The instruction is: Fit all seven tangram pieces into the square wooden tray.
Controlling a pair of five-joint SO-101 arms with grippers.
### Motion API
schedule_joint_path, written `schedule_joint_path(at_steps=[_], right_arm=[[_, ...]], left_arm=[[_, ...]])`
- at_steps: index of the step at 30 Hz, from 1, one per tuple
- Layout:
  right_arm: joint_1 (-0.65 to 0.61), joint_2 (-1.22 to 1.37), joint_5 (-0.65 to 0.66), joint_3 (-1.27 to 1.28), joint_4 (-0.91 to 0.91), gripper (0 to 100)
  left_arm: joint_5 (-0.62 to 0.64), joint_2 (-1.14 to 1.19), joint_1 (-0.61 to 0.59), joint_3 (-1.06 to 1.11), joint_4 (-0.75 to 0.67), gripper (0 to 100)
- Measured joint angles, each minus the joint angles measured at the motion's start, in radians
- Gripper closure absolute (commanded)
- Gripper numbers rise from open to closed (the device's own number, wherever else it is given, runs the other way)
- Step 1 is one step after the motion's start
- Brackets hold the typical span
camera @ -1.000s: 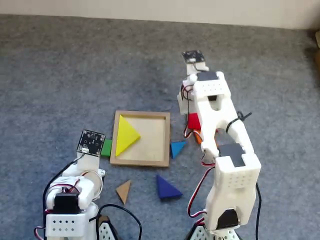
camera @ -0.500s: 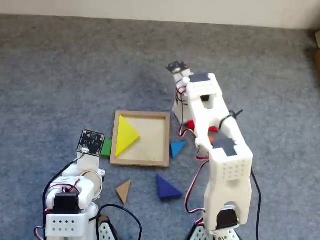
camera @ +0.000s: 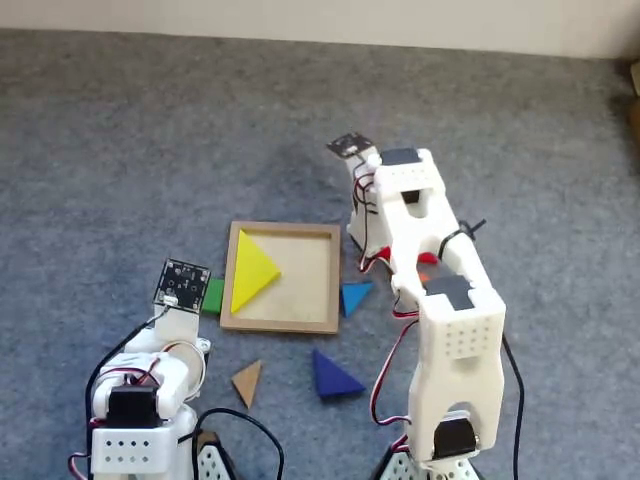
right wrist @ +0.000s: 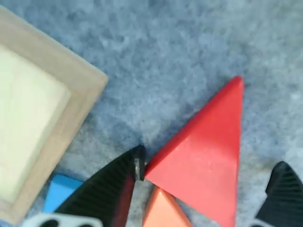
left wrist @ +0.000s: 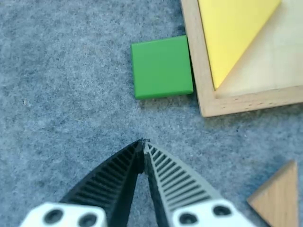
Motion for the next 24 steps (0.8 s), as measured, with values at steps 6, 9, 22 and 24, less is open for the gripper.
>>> schedule_joint_path(at_steps=[6,9,22,24], right_arm=[[0.000,0.000,0.005,0.000,0.005,60.9],[0.008,0.000,0.021,0.000,0.006,62.8],[0.015,0.006,0.074,-0.003,0.006,75.3],[0.018,0.006,0.074,-0.006,0.006,77.9]], left_arm=[[0.000,0.000,0.000,0.000,0.000,99],[0.000,0.000,0.000,0.000,0.000,99],[0.000,0.000,0.000,0.000,0.000,99],[0.000,0.000,0.000,0.000,0.000,99]])
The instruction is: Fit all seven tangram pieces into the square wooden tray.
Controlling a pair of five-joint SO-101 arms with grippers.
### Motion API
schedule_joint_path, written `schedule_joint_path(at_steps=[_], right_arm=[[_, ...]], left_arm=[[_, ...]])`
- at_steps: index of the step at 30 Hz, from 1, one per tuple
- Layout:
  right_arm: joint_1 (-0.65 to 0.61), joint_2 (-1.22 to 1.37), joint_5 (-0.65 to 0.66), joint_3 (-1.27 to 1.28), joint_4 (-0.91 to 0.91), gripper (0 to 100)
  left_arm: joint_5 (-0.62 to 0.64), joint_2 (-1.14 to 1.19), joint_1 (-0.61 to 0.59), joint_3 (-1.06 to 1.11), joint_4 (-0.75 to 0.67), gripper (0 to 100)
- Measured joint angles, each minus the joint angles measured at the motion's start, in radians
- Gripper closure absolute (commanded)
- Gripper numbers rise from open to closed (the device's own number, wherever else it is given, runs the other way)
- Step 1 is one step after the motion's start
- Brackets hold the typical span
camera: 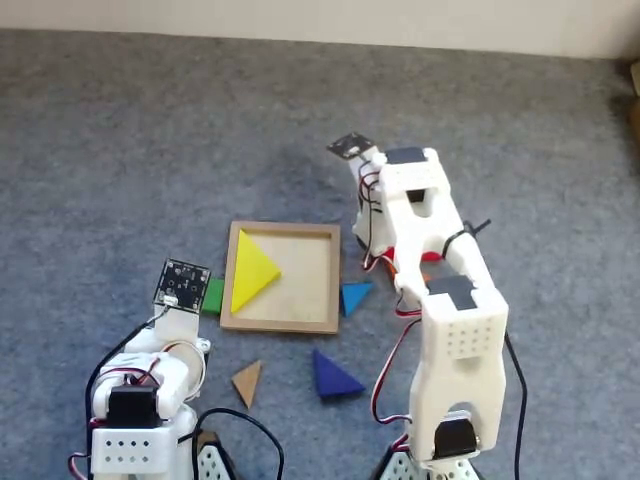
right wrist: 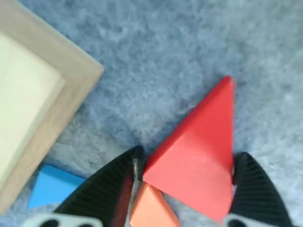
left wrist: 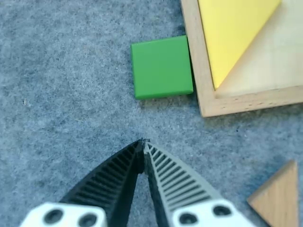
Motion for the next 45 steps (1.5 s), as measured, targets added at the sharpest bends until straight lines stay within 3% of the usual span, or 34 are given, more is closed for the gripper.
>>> schedule_joint_path(at_steps=[13,21,28,45], right_arm=[[0.005,-0.003,0.000,-0.009,0.000,79.8],[-0.005,-0.002,0.003,-0.020,0.066,65.5],[0.000,0.003,0.020,-0.038,0.135,65.5],[0.048,-0.003,0.149,0.028,0.100,65.6]], left_arm=[[0.000,0.000,0.000,0.000,0.000,99],[0.000,0.000,0.000,0.000,0.000,99],[0.000,0.000,0.000,0.000,0.000,99],[0.000,0.000,0.000,0.000,0.000,99]])
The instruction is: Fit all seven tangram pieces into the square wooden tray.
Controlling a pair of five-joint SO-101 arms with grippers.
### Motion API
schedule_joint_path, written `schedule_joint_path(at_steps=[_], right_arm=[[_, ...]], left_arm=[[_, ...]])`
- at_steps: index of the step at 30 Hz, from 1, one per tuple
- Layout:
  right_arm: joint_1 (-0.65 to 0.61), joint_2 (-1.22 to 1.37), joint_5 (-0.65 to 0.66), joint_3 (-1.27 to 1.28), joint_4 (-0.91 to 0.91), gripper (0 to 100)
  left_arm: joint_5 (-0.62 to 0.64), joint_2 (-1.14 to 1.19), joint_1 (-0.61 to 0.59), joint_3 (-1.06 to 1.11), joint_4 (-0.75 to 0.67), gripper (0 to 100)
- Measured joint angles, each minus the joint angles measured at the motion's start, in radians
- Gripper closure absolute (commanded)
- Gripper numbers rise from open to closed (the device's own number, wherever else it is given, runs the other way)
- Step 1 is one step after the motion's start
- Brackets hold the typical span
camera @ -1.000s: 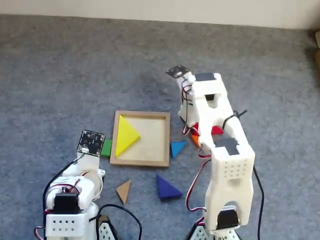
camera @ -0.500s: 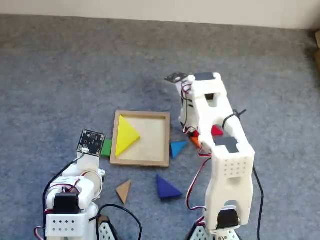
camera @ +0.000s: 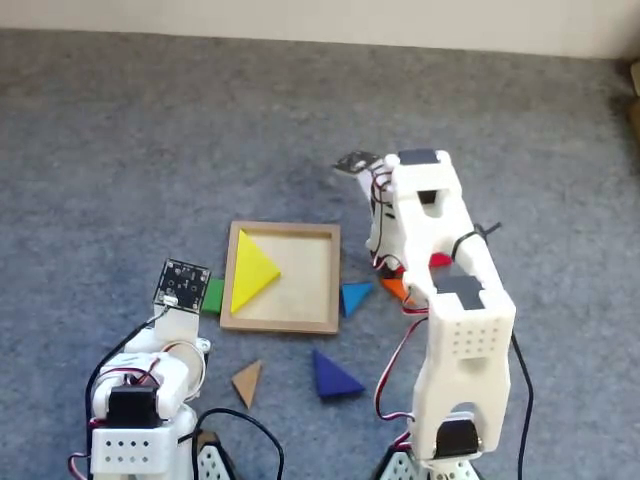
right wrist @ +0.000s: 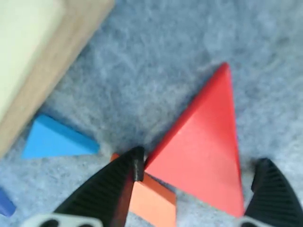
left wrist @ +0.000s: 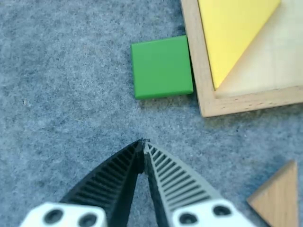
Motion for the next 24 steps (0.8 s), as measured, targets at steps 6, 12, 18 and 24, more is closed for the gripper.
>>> schedule_joint_path(at_steps=[6,12,18,24], right_arm=[[0.005,0.000,0.040,0.000,-0.002,72.2],[0.043,-0.002,0.052,-0.014,-0.025,77.6],[0.048,-0.003,0.054,-0.015,-0.026,77.8],[0.048,-0.003,0.054,-0.018,-0.009,77.8]], left_arm=[[0.000,0.000,0.000,0.000,0.000,99],[0.000,0.000,0.000,0.000,0.000,99],[0.000,0.000,0.000,0.000,0.000,99],[0.000,0.000,0.000,0.000,0.000,99]])
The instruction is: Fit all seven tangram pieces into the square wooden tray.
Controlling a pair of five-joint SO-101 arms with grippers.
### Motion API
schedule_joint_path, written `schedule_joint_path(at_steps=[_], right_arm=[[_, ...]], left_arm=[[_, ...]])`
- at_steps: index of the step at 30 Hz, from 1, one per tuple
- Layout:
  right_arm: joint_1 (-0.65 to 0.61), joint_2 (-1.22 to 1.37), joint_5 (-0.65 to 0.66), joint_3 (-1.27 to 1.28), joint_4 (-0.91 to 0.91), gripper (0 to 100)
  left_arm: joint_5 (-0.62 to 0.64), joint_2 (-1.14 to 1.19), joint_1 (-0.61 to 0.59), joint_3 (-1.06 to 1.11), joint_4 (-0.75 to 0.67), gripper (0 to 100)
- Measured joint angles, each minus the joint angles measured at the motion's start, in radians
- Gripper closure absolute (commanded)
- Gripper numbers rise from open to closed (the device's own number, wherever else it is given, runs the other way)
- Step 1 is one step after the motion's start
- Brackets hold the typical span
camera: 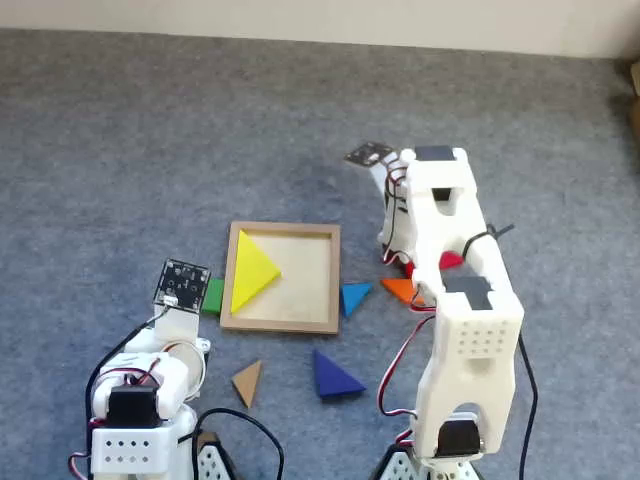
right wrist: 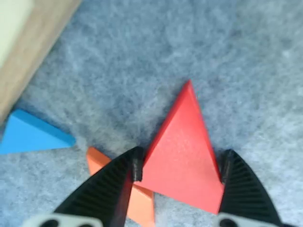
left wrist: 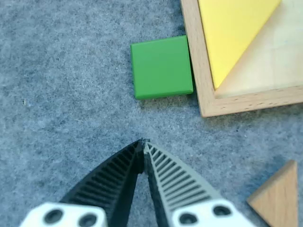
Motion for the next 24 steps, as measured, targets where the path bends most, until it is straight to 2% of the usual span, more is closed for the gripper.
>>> schedule_joint_path(at_steps=[5,11,16,24], right_arm=[[-0.003,-0.029,0.000,0.006,0.011,75.5],[-0.005,-0.097,-0.026,0.052,0.026,59.7],[-0.011,-0.107,-0.026,0.199,-0.035,59.1],[0.014,-0.161,0.064,0.318,-0.143,59.1]], left_arm=[[0.000,0.000,0.000,0.000,0.000,99],[0.000,0.000,0.000,0.000,0.000,99],[0.000,0.000,0.000,0.000,0.000,99],[0.000,0.000,0.000,0.000,0.000,99]])
